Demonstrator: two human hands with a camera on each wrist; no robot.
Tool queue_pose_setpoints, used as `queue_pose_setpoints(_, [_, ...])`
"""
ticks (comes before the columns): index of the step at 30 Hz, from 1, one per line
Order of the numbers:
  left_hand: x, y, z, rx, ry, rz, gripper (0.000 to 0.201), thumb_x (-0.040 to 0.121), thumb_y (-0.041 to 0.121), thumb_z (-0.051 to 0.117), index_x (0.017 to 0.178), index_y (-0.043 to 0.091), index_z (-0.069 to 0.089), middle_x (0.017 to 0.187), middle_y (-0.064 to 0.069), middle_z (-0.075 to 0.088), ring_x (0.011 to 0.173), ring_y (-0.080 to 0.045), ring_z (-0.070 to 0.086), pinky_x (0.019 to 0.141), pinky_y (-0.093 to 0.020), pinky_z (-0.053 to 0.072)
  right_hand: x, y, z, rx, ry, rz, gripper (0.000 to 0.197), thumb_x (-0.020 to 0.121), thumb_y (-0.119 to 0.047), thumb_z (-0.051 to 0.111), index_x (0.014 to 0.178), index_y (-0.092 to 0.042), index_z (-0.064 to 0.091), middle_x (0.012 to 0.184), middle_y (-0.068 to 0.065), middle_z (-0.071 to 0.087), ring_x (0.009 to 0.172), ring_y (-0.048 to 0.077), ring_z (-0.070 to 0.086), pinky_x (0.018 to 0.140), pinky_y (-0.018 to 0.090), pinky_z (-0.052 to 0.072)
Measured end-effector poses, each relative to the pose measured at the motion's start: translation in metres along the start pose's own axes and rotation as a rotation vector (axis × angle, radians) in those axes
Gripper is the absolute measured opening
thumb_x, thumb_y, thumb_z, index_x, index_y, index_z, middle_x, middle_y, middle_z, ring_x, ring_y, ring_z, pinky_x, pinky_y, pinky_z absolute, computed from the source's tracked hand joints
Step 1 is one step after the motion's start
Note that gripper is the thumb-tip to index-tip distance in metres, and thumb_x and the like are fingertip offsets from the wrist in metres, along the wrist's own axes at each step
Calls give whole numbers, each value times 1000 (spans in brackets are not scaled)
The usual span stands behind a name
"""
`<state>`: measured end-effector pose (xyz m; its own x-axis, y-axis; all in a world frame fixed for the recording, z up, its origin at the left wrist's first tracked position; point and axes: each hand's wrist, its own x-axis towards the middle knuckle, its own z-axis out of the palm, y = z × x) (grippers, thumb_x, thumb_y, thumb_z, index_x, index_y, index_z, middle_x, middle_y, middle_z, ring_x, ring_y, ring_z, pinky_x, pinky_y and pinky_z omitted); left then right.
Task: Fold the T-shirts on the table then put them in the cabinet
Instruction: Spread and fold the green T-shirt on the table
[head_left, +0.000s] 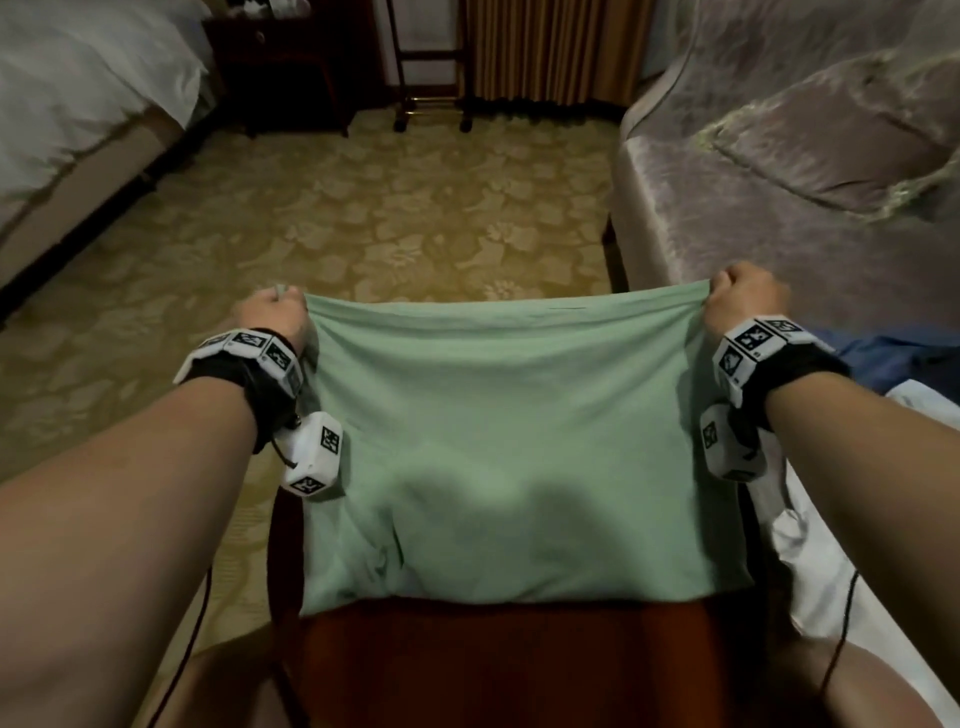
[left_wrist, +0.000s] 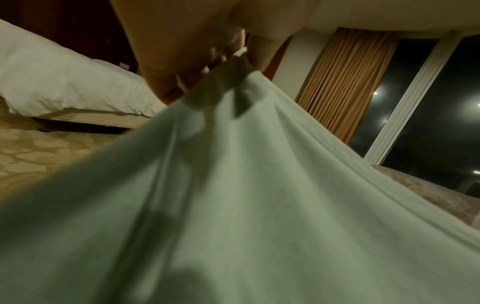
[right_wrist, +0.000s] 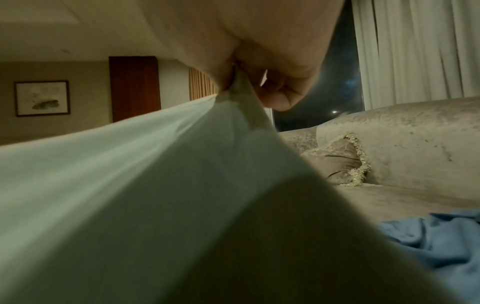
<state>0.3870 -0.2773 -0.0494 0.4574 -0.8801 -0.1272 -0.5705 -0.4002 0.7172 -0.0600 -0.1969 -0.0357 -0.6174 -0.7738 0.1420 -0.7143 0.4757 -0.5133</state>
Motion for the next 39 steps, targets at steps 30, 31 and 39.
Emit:
queue_pose_setpoints(30, [-175,-90,10,288,-151,-176,67,78,24,64,137,10,37,142,-15,32,129,-37,36,107,-46,36,-208,-22,63,-524,-788,-228,85,85,-72,36,152,-27,10,160,10,-7,144,43,-7,114,60,11])
queue_pose_setpoints(31, [-178,-97,9,269,-174,-224,70,74,28,67,134,7,40,139,-17,38,124,-38,43,101,-45,42,-213,-22,67,-523,-795,-229,86,85,-74,34,152,-27,7,159,10,-10,144,43,-9,115,60,9])
queue_pose_setpoints(39, [-186,-127,0,202,-153,-116,18,86,24,61,74,12,55,73,-6,56,67,-26,53,63,-30,41,-228,-8,82,-579,-795,-253,94,81,-81,26,151,-29,-9,158,8,-21,143,42,-15,113,62,7])
